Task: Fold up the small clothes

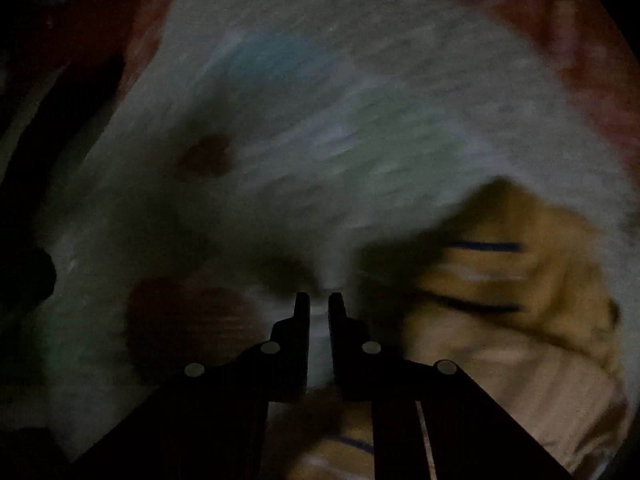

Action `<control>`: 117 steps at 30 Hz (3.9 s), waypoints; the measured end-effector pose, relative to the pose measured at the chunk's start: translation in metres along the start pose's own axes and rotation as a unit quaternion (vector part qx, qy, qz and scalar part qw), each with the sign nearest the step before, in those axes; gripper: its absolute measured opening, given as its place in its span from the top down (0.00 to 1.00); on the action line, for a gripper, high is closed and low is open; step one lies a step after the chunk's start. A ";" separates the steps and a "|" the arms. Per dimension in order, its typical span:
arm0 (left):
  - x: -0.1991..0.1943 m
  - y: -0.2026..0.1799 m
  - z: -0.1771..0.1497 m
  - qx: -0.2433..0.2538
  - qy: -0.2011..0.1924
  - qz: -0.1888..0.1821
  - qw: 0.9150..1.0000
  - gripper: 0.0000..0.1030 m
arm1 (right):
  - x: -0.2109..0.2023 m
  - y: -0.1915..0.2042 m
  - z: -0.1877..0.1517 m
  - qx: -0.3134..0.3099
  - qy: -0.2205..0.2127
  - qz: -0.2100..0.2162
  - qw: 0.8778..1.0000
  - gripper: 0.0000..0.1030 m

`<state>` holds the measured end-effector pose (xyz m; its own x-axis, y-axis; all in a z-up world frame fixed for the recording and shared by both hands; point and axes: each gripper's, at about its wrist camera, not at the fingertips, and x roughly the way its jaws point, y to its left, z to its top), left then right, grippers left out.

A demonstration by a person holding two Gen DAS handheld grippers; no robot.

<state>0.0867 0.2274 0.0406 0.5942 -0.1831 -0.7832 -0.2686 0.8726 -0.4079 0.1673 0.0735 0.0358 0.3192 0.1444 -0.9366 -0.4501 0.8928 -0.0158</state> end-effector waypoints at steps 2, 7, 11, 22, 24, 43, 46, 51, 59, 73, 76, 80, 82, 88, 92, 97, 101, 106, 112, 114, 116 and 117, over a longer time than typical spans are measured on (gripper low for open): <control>-0.001 -0.002 -0.001 0.013 0.001 0.004 1.000 0.40 | -0.010 0.004 -0.003 -0.005 -0.019 -0.012 1.000 0.90; -0.002 -0.010 -0.013 0.037 0.015 -0.013 0.999 0.40 | -0.107 -0.067 -0.067 0.081 -0.090 0.003 0.993 0.36; 0.001 -0.026 -0.043 0.061 0.050 -0.046 0.996 0.40 | -0.169 -0.151 -0.191 0.176 -0.090 -0.054 0.979 0.34; -0.025 -0.022 -0.195 0.097 0.142 -0.059 0.983 0.40 | -0.173 -0.231 -0.472 0.441 -0.093 0.078 0.889 0.33; -0.028 -0.024 -0.214 0.105 0.158 -0.056 0.980 0.35 | -0.161 -0.226 -0.487 0.462 -0.097 0.112 0.875 0.32; -0.033 -0.084 -0.293 0.223 0.191 -0.008 0.956 0.83 | -0.120 -0.194 -0.473 0.403 -0.074 0.083 0.908 0.24; -0.037 -0.079 -0.277 0.180 0.206 -0.042 0.961 0.88 | -0.104 -0.195 -0.463 0.405 -0.062 0.077 0.909 0.20; -0.057 -0.081 -0.255 0.170 0.186 -0.048 0.967 0.88 | -0.105 -0.205 -0.469 0.429 -0.054 0.114 0.895 0.66; -0.082 -0.074 -0.253 0.170 0.202 -0.042 0.963 0.89 | -0.160 -0.197 -0.517 0.472 -0.082 0.248 0.842 0.92; -0.095 -0.018 -0.294 0.133 0.241 -0.050 0.960 0.89 | -0.169 -0.169 -0.568 0.466 -0.030 0.221 0.856 0.94; -0.093 -0.016 -0.289 0.118 0.243 -0.068 0.960 0.89 | -0.172 -0.168 -0.554 0.461 -0.031 0.220 0.859 0.94; -0.106 -0.032 -0.269 0.122 0.229 -0.101 0.960 0.89 | -0.192 -0.185 -0.529 0.472 -0.081 0.257 0.840 0.94; -0.111 -0.040 -0.251 0.113 0.225 -0.120 0.960 0.89 | -0.205 -0.198 -0.507 0.465 -0.108 0.263 0.838 0.93; -0.080 -0.109 -0.158 0.135 0.173 -0.128 0.967 0.89 | -0.218 -0.266 -0.401 0.443 -0.172 0.243 0.846 0.93; -0.012 -0.164 -0.106 0.150 0.159 -0.092 0.972 0.89 | -0.175 -0.319 -0.327 0.458 -0.176 0.227 0.841 0.90; 0.066 -0.188 -0.067 0.108 0.178 -0.066 0.976 0.86 | -0.130 -0.357 -0.298 0.504 -0.162 0.173 0.831 0.51; 0.071 -0.174 -0.043 0.057 0.185 -0.125 0.973 0.78 | -0.161 -0.362 -0.297 0.448 -0.202 0.148 0.858 0.40; 0.047 -0.167 -0.034 0.105 0.134 -0.114 0.979 0.52 | -0.185 -0.339 -0.300 0.351 -0.193 0.070 0.913 0.31; 0.051 -0.188 -0.067 0.258 0.117 -0.062 0.957 0.44 | -0.163 -0.296 -0.296 0.244 -0.169 0.029 0.955 0.30; 0.063 -0.198 -0.083 0.301 0.124 -0.045 0.945 0.44 | -0.155 -0.283 -0.285 0.214 -0.168 0.024 0.962 0.30; 0.075 -0.208 -0.093 0.334 0.113 -0.019 0.936 0.44 | -0.145 -0.269 -0.276 0.175 -0.166 -0.001 0.971 0.31; 0.081 -0.212 -0.094 0.341 0.111 -0.012 0.933 0.44 | -0.137 -0.260 -0.271 0.148 -0.165 -0.026 0.975 0.31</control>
<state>0.1203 -0.0149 0.0191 0.4026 -0.2294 -0.8861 0.3335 0.9383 -0.0914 0.0150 -0.2943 0.0734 0.6076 0.1804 -0.7735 -0.1804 0.9798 0.0869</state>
